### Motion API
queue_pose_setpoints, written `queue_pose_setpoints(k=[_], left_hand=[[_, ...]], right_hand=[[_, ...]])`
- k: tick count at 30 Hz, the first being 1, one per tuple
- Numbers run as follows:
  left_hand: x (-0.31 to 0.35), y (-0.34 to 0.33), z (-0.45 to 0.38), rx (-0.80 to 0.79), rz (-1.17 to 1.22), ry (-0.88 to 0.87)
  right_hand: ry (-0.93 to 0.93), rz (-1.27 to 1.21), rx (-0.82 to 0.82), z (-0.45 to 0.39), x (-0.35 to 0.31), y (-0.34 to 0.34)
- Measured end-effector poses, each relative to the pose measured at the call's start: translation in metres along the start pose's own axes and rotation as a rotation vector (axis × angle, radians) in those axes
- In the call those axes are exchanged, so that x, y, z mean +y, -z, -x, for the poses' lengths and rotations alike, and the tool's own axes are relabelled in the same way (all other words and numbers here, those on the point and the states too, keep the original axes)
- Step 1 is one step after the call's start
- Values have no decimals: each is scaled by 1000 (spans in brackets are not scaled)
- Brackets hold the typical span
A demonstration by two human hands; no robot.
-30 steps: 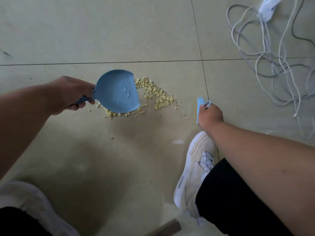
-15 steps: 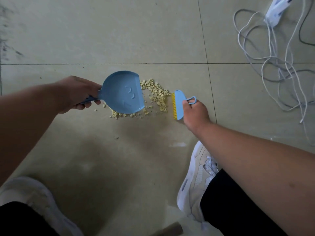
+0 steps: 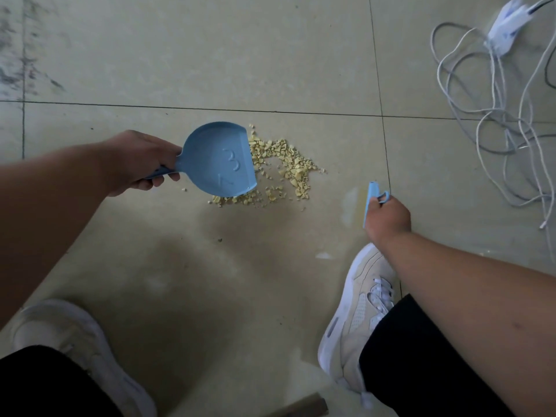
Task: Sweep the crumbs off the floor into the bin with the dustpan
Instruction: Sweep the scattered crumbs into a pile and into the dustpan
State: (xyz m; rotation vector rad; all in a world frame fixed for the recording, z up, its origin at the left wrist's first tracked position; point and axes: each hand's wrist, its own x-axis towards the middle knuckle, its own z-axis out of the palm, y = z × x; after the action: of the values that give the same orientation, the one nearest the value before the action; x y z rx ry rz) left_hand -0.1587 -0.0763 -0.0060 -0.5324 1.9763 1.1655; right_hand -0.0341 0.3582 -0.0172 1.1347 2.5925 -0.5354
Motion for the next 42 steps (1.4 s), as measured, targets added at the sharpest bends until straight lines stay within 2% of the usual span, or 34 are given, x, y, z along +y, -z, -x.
queue_pose_setpoints(k=[8, 15, 23, 28, 34, 42], left_hand=[[-15, 15, 10, 43, 35, 9], [-42, 33, 19, 95, 122, 36], [-63, 48, 16, 165, 153, 68], [-79, 53, 9, 184, 113, 59], [-94, 56, 11, 181, 15, 39], [-105, 62, 19, 168, 86, 47]], right_hand=[[249, -41, -94, 28, -88, -40], [409, -21, -118, 33, -114, -41], [282, -34, 94, -26, -137, 7], [191, 65, 43, -40, -127, 6], [347, 105, -59, -8, -142, -28], [547, 71, -149, 35, -169, -62]])
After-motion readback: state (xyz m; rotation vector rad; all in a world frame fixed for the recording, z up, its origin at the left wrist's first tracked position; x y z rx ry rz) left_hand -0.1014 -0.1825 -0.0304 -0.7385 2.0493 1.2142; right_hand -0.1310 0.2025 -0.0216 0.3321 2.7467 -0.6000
